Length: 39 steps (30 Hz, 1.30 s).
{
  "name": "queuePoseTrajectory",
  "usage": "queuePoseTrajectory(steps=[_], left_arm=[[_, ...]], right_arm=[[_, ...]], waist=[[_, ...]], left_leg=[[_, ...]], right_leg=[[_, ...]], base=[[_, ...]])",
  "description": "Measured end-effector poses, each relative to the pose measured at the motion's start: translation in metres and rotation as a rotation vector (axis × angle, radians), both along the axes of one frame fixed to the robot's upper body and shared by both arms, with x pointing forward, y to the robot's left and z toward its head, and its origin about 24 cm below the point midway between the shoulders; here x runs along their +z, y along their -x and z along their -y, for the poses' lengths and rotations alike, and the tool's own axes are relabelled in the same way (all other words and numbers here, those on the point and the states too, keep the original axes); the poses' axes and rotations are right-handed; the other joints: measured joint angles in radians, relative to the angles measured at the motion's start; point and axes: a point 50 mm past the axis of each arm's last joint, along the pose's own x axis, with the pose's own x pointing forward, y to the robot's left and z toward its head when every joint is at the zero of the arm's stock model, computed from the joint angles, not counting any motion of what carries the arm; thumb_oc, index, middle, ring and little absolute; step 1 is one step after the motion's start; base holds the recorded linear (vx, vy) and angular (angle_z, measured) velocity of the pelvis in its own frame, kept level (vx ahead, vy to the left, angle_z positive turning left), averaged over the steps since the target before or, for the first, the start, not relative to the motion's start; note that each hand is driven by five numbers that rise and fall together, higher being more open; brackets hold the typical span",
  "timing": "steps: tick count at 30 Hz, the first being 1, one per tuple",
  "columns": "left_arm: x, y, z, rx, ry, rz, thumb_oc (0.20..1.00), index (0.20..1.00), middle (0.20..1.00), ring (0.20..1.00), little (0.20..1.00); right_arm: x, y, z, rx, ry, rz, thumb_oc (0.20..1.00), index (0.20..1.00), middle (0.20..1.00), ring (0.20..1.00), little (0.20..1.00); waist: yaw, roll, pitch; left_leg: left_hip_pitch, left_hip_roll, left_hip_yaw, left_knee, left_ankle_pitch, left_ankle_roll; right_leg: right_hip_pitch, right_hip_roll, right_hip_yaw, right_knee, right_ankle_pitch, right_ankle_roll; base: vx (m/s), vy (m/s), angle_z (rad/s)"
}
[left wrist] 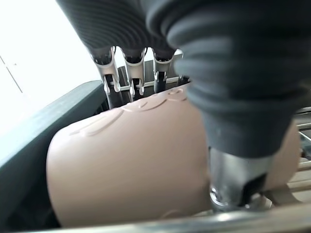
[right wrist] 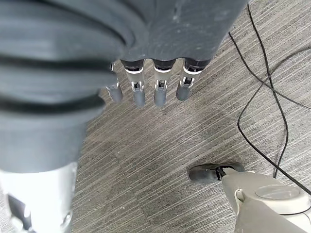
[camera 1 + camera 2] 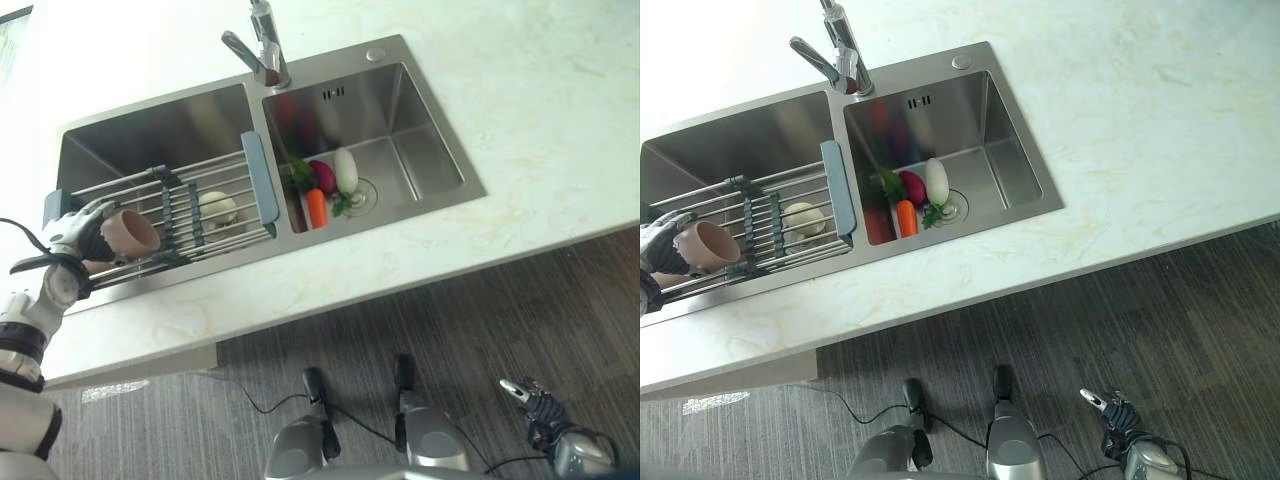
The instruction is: Place the dishes in the dishwasher.
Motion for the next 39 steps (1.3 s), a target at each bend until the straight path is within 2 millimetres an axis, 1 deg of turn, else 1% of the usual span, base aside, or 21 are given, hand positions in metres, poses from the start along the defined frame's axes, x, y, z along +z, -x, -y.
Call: queuePoseTrajectory(steps=[5, 7, 8, 11, 13, 18, 21, 28, 30, 31, 32, 33, 34, 35, 39], left_arm=[[0.000, 0.000, -0.004, 0.060, 0.031, 0.002, 1.000, 1.000, 1.000, 1.000, 1.000], [0.003, -0.002, -0.006, 0.086, 0.072, 0.008, 1.000, 1.000, 1.000, 1.000, 1.000], [0.004, -0.002, -0.007, 0.097, 0.080, 0.003, 1.000, 1.000, 1.000, 1.000, 1.000], [0.006, -0.004, -0.008, 0.121, 0.103, -0.028, 1.000, 1.000, 1.000, 1.000, 1.000], [0.008, -0.005, -0.009, 0.142, 0.140, -0.034, 1.000, 1.000, 1.000, 1.000, 1.000], [0.007, -0.004, -0.011, 0.172, 0.181, -0.071, 1.000, 1.000, 1.000, 1.000, 1.000], [0.007, -0.004, -0.012, 0.181, 0.205, -0.079, 1.000, 1.000, 1.000, 1.000, 1.000], [0.006, 0.000, -0.018, 0.242, 0.249, -0.140, 1.000, 1.000, 1.000, 1.000, 1.000], [0.005, 0.000, -0.018, 0.250, 0.254, -0.150, 1.000, 1.000, 1.000, 1.000, 1.000], [0.004, 0.001, -0.019, 0.255, 0.259, -0.160, 1.000, 1.000, 1.000, 1.000, 1.000], [0.003, 0.002, -0.019, 0.260, 0.266, -0.174, 1.000, 1.000, 1.000, 1.000, 1.000], [0.001, 0.003, -0.020, 0.268, 0.276, -0.188, 0.950, 0.950, 0.950, 0.950, 0.950], [0.001, 0.004, -0.020, 0.269, 0.280, -0.193, 0.297, 0.297, 0.297, 0.297, 0.297], [0.000, 0.004, -0.021, 0.270, 0.284, -0.200, 0.200, 0.200, 0.200, 0.200, 0.200], [0.000, 0.004, -0.021, 0.274, 0.281, -0.204, 0.200, 0.200, 0.200, 0.200, 0.200]], right_arm=[[0.003, -0.007, -0.003, 0.024, -0.007, 0.030, 1.000, 1.000, 1.000, 1.000, 1.000], [0.005, -0.010, -0.002, 0.026, -0.006, 0.039, 1.000, 1.000, 1.000, 1.000, 1.000], [0.005, -0.012, -0.002, 0.028, -0.004, 0.047, 1.000, 1.000, 1.000, 1.000, 1.000], [0.008, -0.016, -0.003, 0.032, -0.002, 0.067, 1.000, 1.000, 1.000, 1.000, 1.000], [0.010, -0.020, -0.004, 0.028, -0.015, 0.094, 1.000, 1.000, 1.000, 1.000, 1.000], [0.011, -0.021, -0.003, 0.017, -0.022, 0.102, 1.000, 1.000, 1.000, 1.000, 1.000], [0.011, -0.021, -0.002, 0.017, -0.019, 0.101, 1.000, 1.000, 1.000, 1.000, 1.000], [0.019, -0.021, 0.013, 0.019, 0.026, 0.099, 1.000, 1.000, 1.000, 1.000, 1.000], [0.020, -0.021, 0.014, 0.020, 0.028, 0.100, 1.000, 1.000, 1.000, 1.000, 1.000], [0.020, -0.021, 0.014, 0.022, 0.025, 0.100, 1.000, 1.000, 1.000, 1.000, 1.000], [0.020, -0.020, 0.014, 0.024, 0.024, 0.099, 1.000, 1.000, 1.000, 1.000, 1.000], [0.020, -0.021, 0.014, 0.026, 0.025, 0.102, 1.000, 1.000, 1.000, 1.000, 1.000], [0.021, -0.021, 0.015, 0.026, 0.027, 0.103, 1.000, 1.000, 1.000, 1.000, 1.000], [0.021, -0.021, 0.015, 0.027, 0.028, 0.104, 1.000, 1.000, 1.000, 1.000, 1.000], [0.023, -0.023, 0.017, 0.029, 0.033, 0.106, 1.000, 1.000, 1.000, 1.000, 1.000]], waist=[[-0.003, -0.003, 0.002], [-0.003, -0.007, 0.005], [-0.004, -0.007, 0.006], [-0.005, -0.006, 0.008], [-0.007, -0.001, 0.020], [-0.012, 0.014, 0.027], [-0.012, 0.015, 0.027], [-0.030, 0.019, 0.026], [-0.032, 0.021, 0.027], [-0.033, 0.023, 0.026], [-0.033, 0.024, 0.025], [-0.037, 0.026, 0.025], [-0.037, 0.029, 0.025], [-0.037, 0.032, 0.024], [-0.038, 0.035, 0.025]], left_leg=[[-0.024, 0.000, 0.000, 0.000, 0.000, 0.000], [-0.024, 0.001, 0.000, 0.000, -0.001, -0.002], [-0.025, 0.001, 0.000, 0.000, -0.004, -0.006], [-0.025, 0.001, 0.001, -0.001, -0.004, -0.006], [-0.026, 0.000, 0.002, -0.001, -0.004, -0.006], [-0.024, 0.000, 0.002, 0.000, -0.002, -0.004], [-0.023, 0.000, 0.002, 0.000, -0.001, -0.002], [-0.021, 0.000, 0.002, -0.002, -0.001, -0.002], [-0.020, 0.000, 0.002, -0.006, -0.001, -0.002], [-0.017, 0.000, 0.001, -0.006, -0.010, -0.014], [-0.013, 0.000, 0.000, -0.006, -0.015, -0.021], [-0.011, 0.000, 0.000, -0.006, -0.015, -0.020], [-0.012, 0.000, 0.001, -0.006, -0.014, -0.019], [-0.012, 0.001, 0.001, -0.006, -0.012, -0.016], [-0.013, 0.001, 0.003, 0.000, -0.009, -0.013]], right_leg=[[-0.025, 0.000, 0.001, 0.000, 0.006, 0.000], [-0.026, 0.001, 0.001, 0.000, 0.005, 0.001], [-0.026, 0.000, 0.001, 0.000, 0.001, 0.006], [-0.026, 0.000, 0.001, 0.000, 0.000, 0.008], [-0.026, -0.001, 0.000, -0.001, -0.001, 0.009], [-0.024, 0.000, 0.000, 0.000, 0.002, 0.005], [-0.023, -0.001, 0.000, 0.000, 0.002, 0.005], [-0.022, -0.001, 0.001, 0.000, 0.002, 0.005], [-0.022, -0.001, 0.001, 0.000, 0.002, 0.005], [-0.020, -0.001, 0.003, -0.004, -0.006, 0.014], [-0.017, 0.000, 0.004, -0.006, -0.006, 0.015], [-0.016, 0.000, 0.004, -0.005, -0.006, 0.015], [-0.018, 0.000, 0.005, -0.004, -0.003, 0.011], [-0.018, 0.001, 0.005, 0.000, 0.000, 0.007], [-0.020, 0.001, 0.007, 0.000, 0.003, 0.003]], base=[[-0.03, 0.022, -0.01], [0.00, 0.000, 0.00], [0.00, 0.000, 0.00], [0.00, 0.000, 0.00], [0.00, 0.000, 0.00], [0.00, 0.000, 0.00], [0.00, 0.000, 0.00], [0.00, 0.000, 0.00], [0.07, 0.030, -0.01], [0.07, 0.030, -0.03], [0.00, 0.013, -0.04], [0.00, 0.015, -0.03], [-0.08, 0.001, -0.02], [-0.08, -0.004, -0.02], [-0.02, -0.004, -0.02]])
